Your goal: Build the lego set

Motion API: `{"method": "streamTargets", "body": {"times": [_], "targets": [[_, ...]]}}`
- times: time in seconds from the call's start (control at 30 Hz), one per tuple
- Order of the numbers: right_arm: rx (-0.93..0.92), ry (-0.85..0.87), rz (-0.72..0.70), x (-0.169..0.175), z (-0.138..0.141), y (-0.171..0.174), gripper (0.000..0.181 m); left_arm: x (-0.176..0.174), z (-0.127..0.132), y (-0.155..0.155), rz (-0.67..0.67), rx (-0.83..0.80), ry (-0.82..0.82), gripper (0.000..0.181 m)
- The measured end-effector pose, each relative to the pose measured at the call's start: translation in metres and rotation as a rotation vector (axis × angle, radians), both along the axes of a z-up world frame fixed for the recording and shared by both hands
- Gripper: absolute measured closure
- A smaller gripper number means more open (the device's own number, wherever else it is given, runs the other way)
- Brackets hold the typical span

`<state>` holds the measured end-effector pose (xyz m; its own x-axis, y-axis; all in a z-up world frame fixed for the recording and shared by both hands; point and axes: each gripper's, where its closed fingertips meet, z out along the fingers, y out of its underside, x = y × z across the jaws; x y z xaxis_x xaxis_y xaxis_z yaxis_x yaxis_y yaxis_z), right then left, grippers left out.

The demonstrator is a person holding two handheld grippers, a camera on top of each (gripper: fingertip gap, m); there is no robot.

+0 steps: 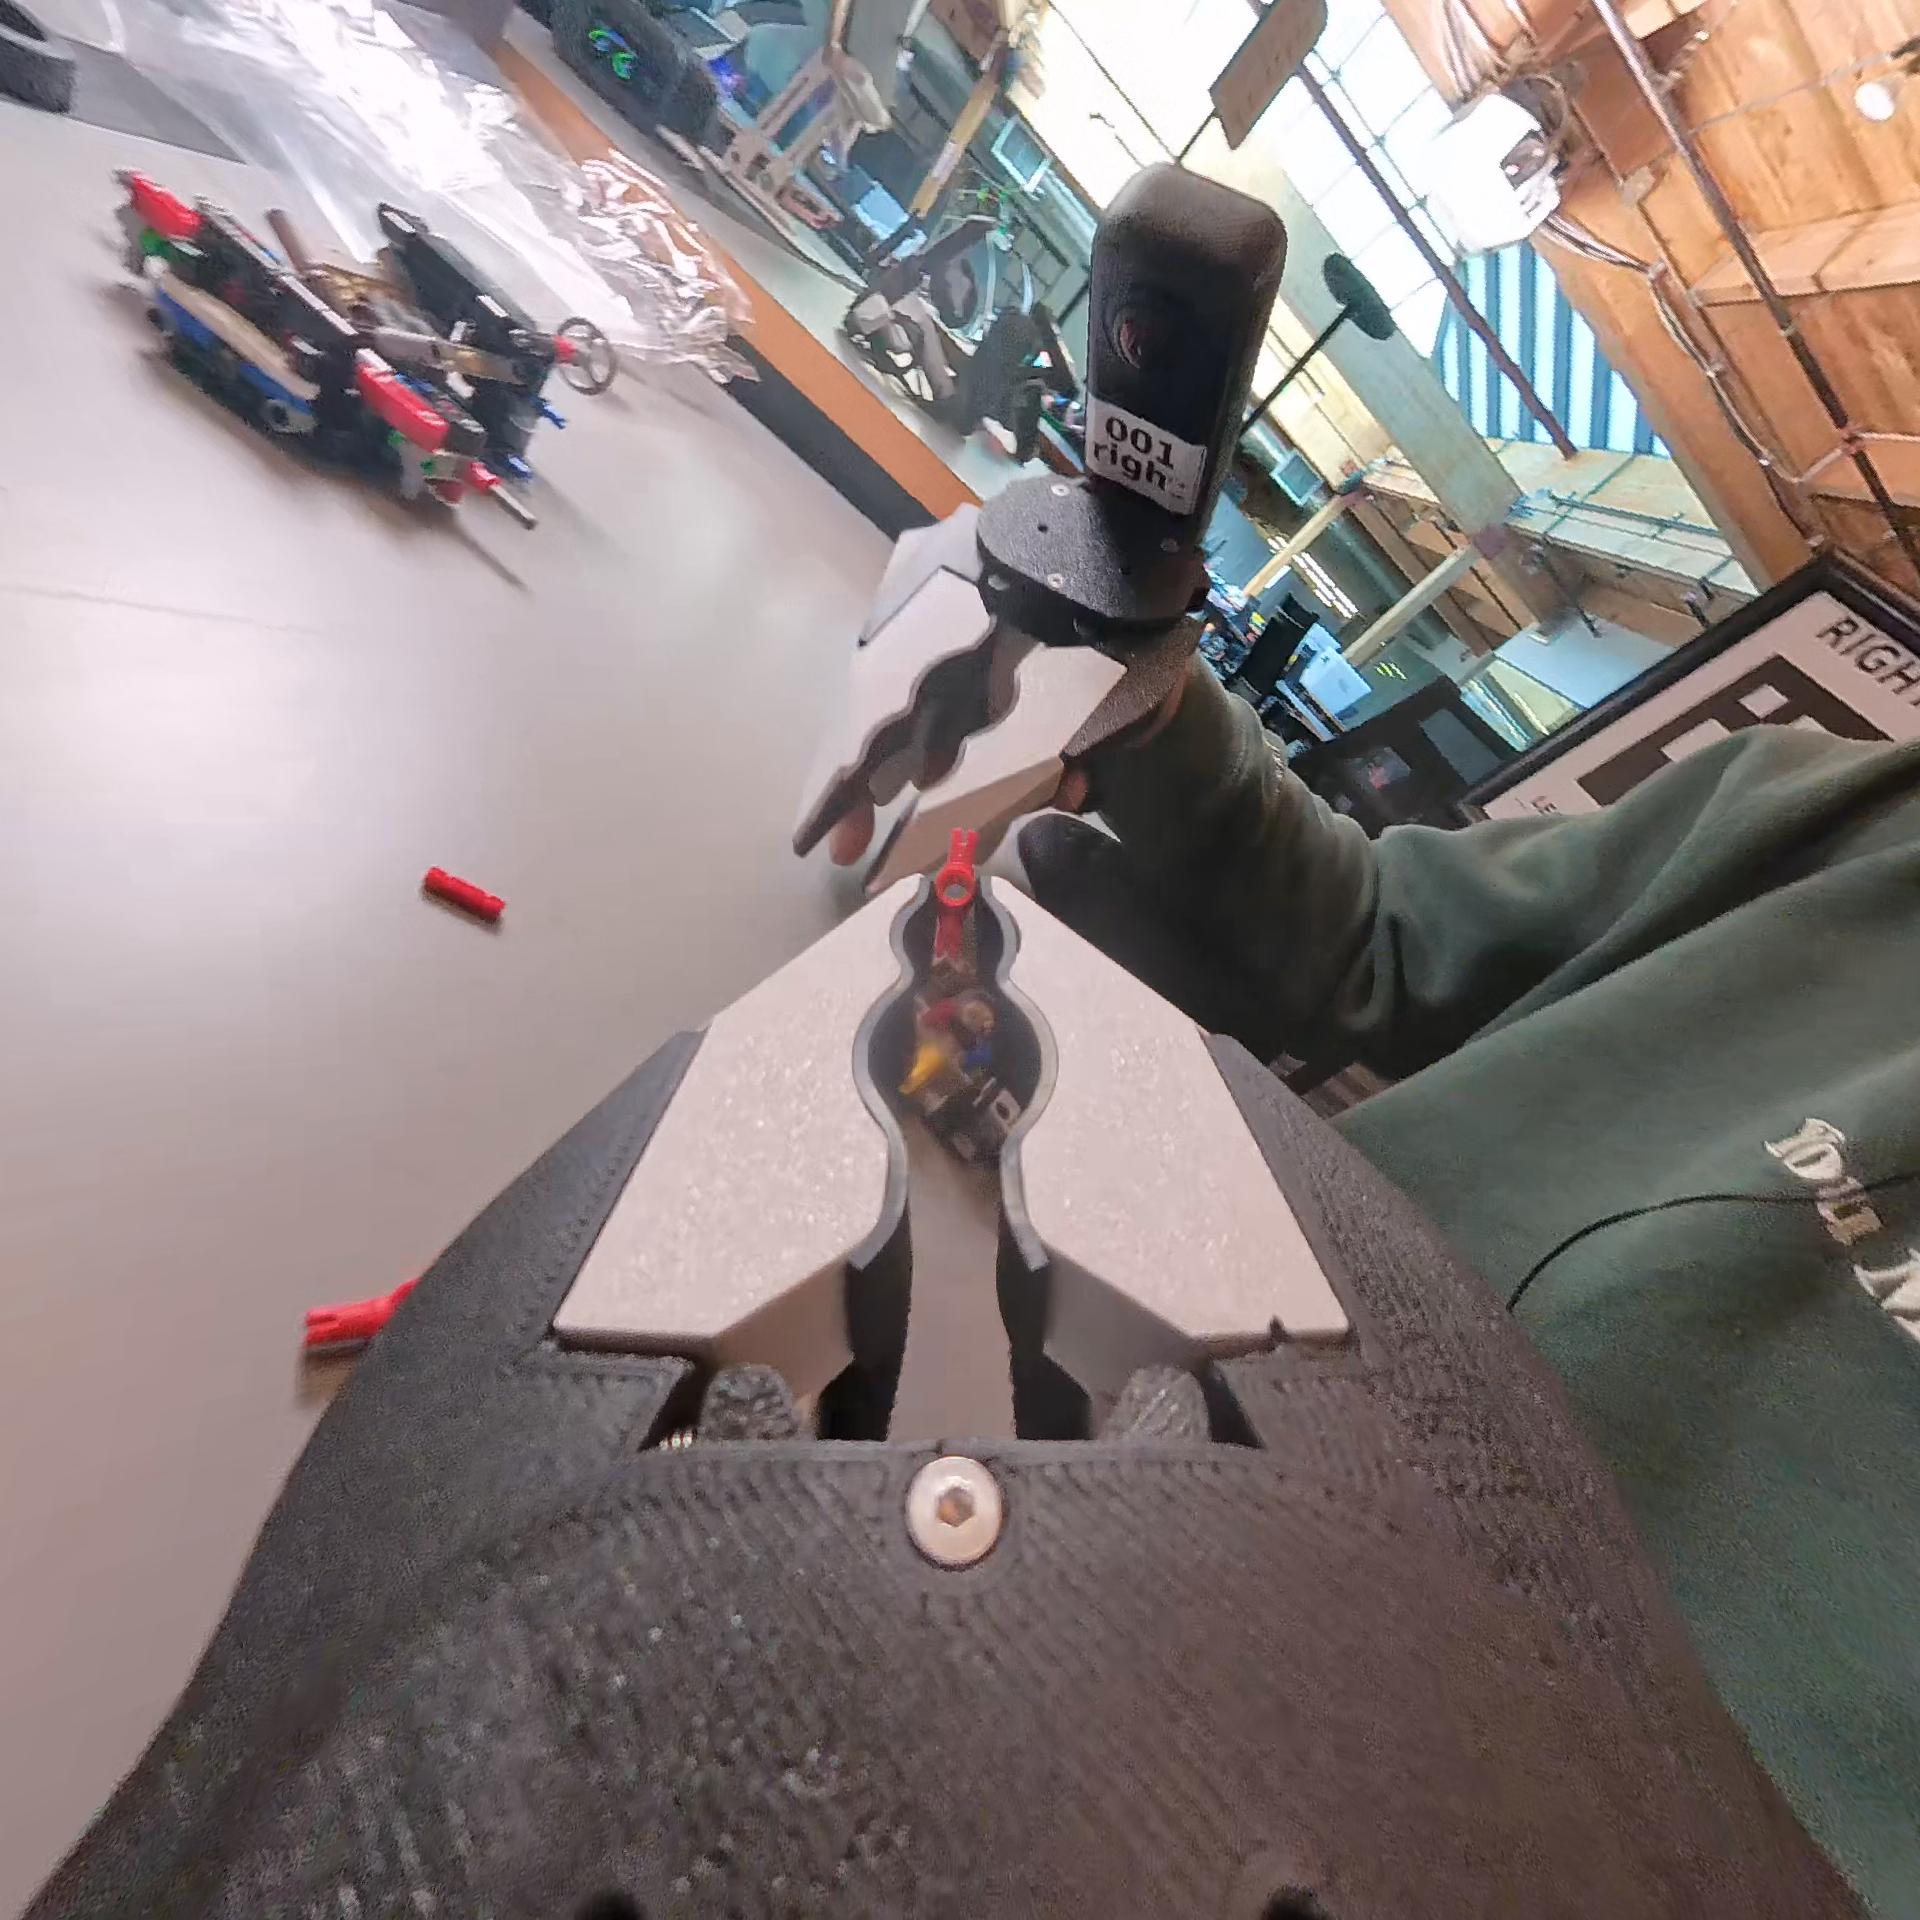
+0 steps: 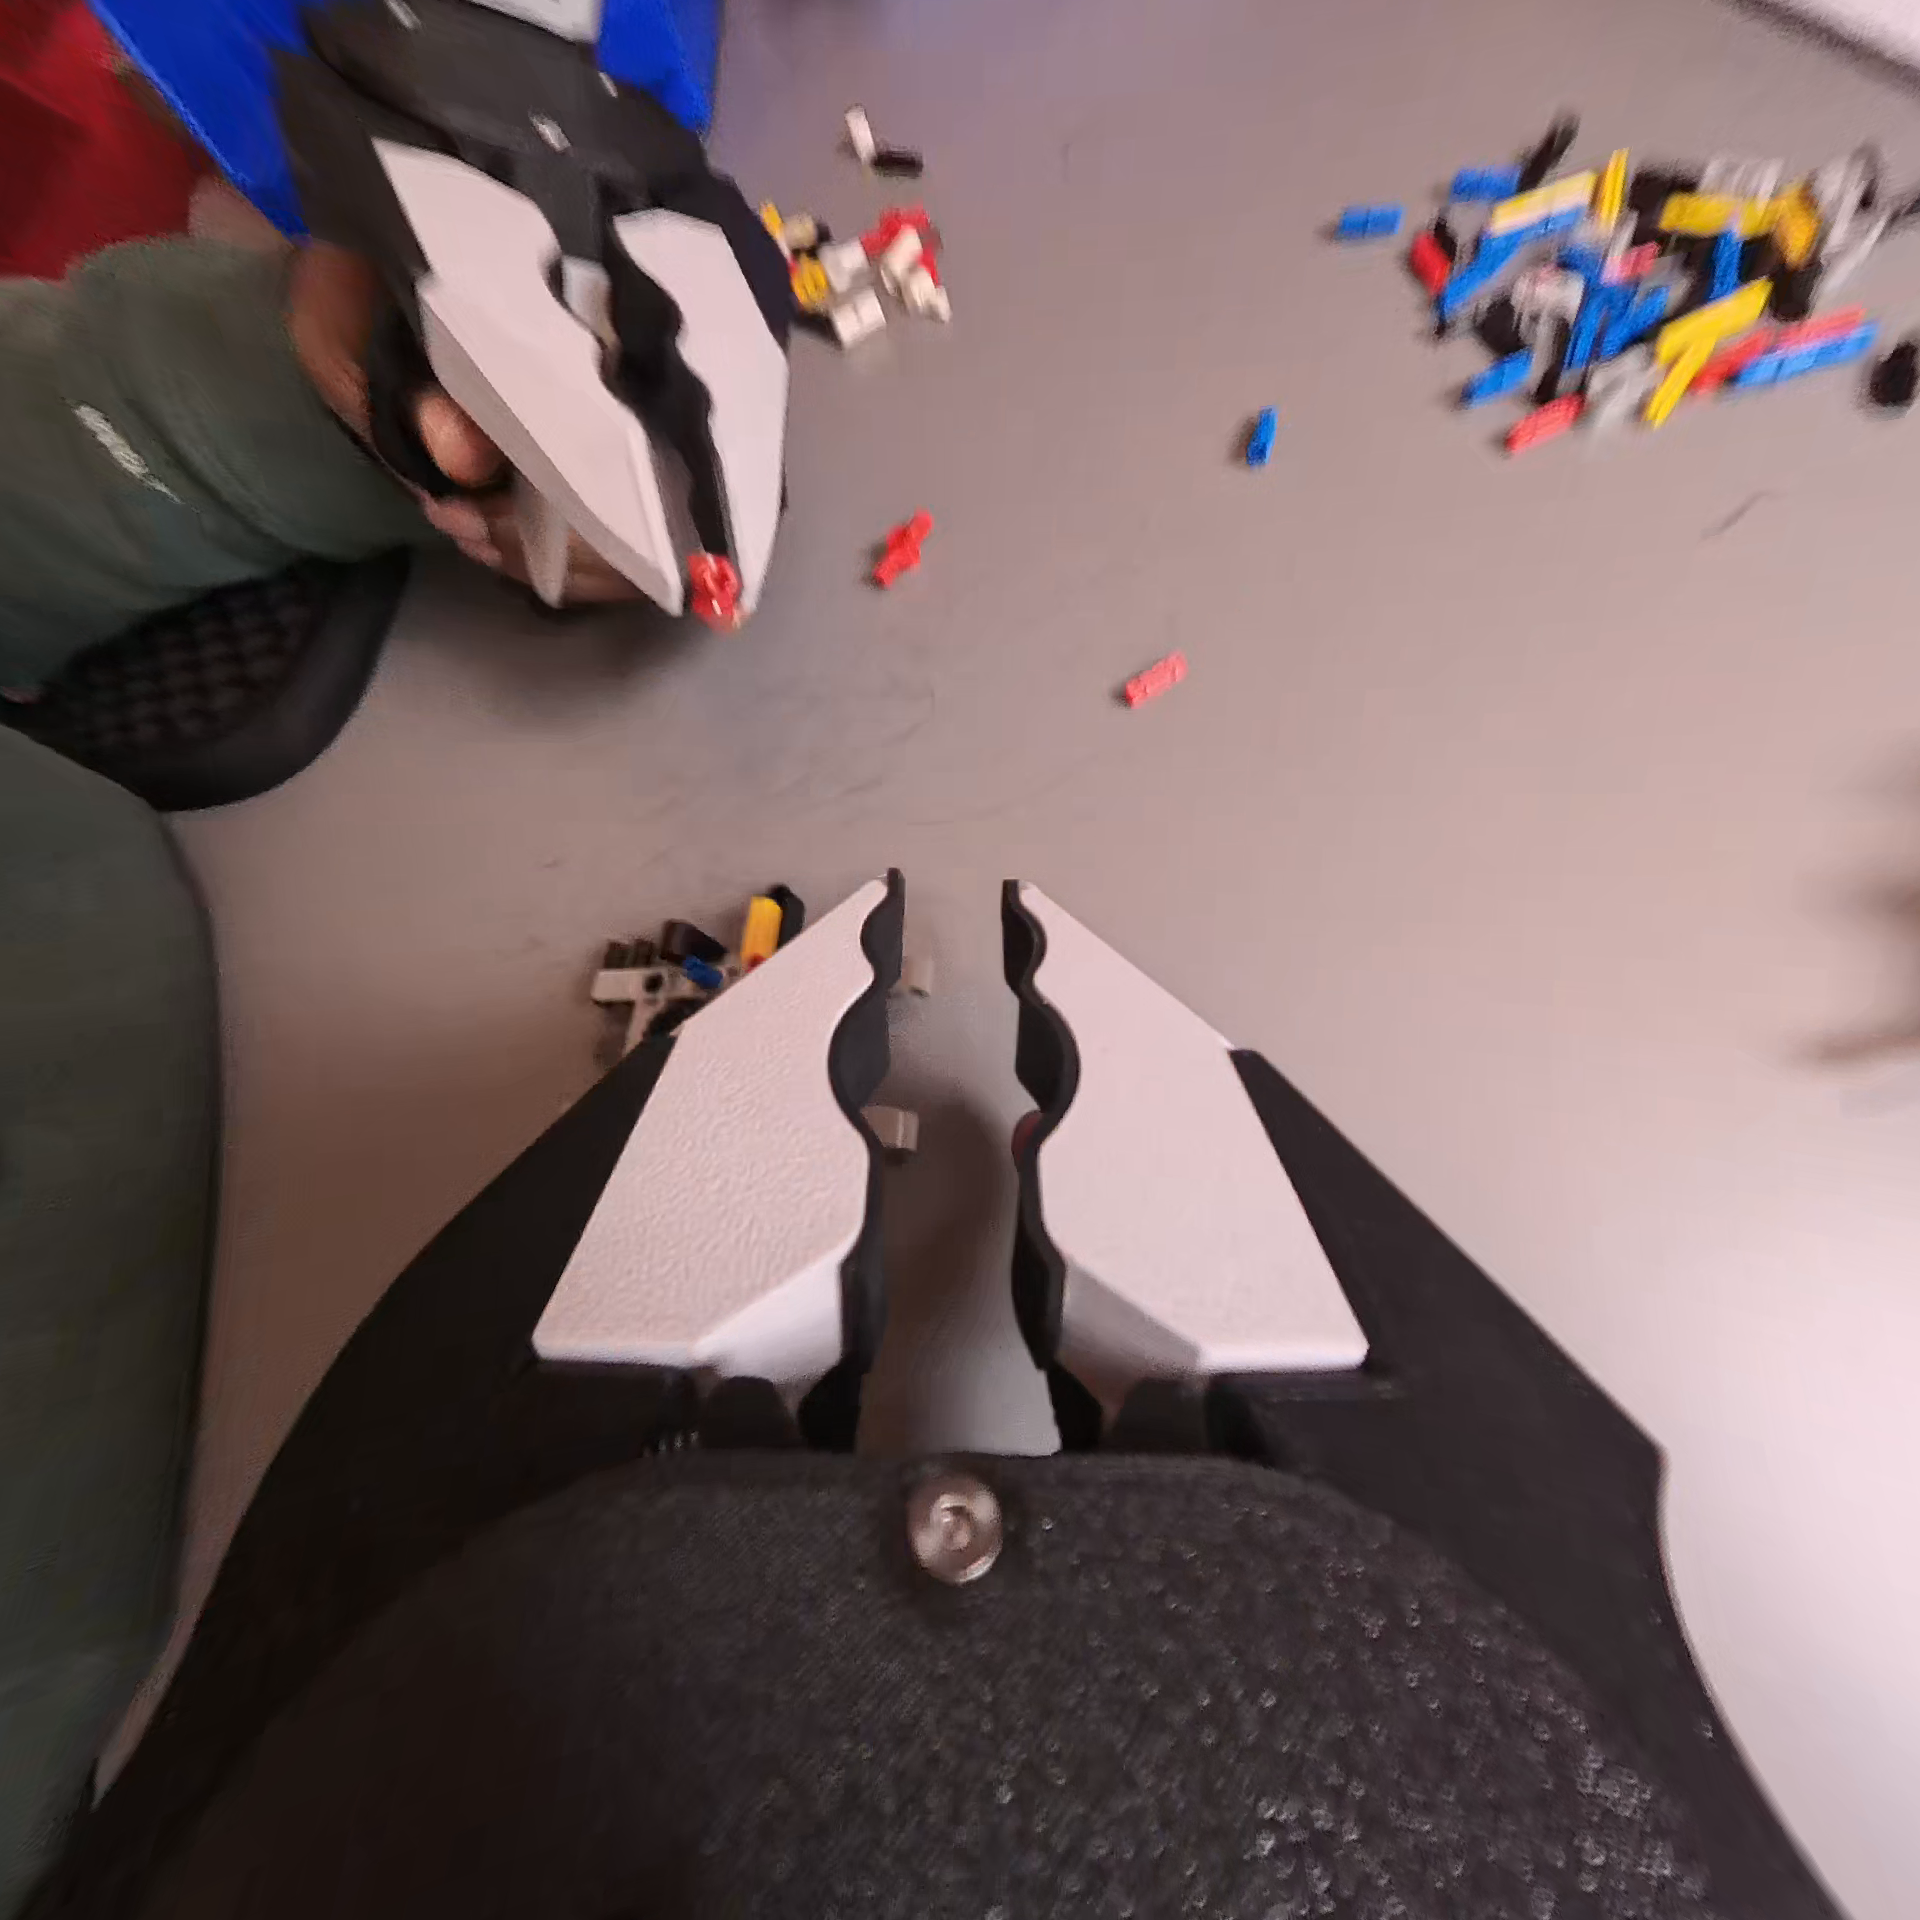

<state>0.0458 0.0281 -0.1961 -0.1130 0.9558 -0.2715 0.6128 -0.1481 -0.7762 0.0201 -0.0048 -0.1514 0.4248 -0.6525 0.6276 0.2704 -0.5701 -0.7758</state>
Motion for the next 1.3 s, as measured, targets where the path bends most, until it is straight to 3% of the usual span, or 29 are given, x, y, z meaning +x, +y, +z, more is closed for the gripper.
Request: {"method": "streamTargets", "body": {"times": [0.13, 0.27, 0.6, 0.87, 1.3], "targets": [[-0.08, 0.213, 0.094, -0.007, 0.049, -0.027, 0.164, 0.016, 0.008, -0.01, -0.074, 0.104, 0.023, 0.177], [-0.157, 0.294, 0.176, -0.009, 0.066, -0.051, 0.166, 0.025, 0.011, -0.015, -0.097, 0.185, 0.073, 0.177], [-0.097, 0.312, 0.206, -0.009, 0.064, -0.055, 0.174, 0.025, 0.022, -0.019, -0.081, 0.272, 0.088, 0.177], [-0.125, 0.299, 0.171, -0.011, 0.062, -0.05, 0.178, 0.026, 0.011, -0.016, -0.055, 0.311, 0.222, 0.177], [-0.154, 0.261, 0.15, -0.011, 0.056, -0.047, 0.173, 0.025, 0.007, -0.014, -0.03, 0.36, 0.307, 0.177]]}}
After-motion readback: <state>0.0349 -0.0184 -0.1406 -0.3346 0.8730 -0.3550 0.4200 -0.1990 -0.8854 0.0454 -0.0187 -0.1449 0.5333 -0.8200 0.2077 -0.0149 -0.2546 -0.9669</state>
